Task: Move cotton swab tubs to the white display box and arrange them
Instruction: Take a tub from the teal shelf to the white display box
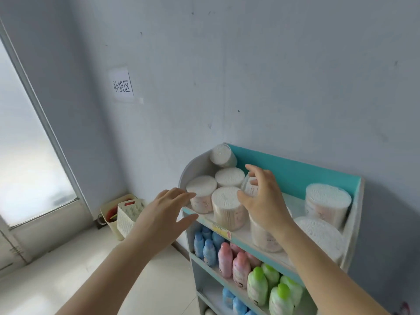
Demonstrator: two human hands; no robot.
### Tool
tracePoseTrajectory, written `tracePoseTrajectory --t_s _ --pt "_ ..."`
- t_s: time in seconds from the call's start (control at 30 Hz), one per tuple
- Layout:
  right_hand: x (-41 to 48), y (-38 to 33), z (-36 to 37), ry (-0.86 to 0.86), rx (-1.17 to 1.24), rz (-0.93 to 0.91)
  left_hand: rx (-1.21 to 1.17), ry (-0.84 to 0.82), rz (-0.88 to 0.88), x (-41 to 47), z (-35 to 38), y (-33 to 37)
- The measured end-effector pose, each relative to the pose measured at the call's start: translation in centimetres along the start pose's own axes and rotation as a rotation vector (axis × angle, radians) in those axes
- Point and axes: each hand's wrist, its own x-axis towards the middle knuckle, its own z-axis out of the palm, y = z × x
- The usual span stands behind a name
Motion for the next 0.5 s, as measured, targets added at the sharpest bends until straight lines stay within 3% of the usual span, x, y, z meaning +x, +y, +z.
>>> tracePoseTrajectory --t_s 0.23,0.5 --pt "3.7 1.6 2.3 0.002 -0.001 0.055 -0.042 -0.011 0.076 6.8 2.1 -1.8" --pt "8.3 2.6 4.9 -0.002 -0.184 0.166 -0.107 -0.011 0.241 14.4 4.9 -5.7"
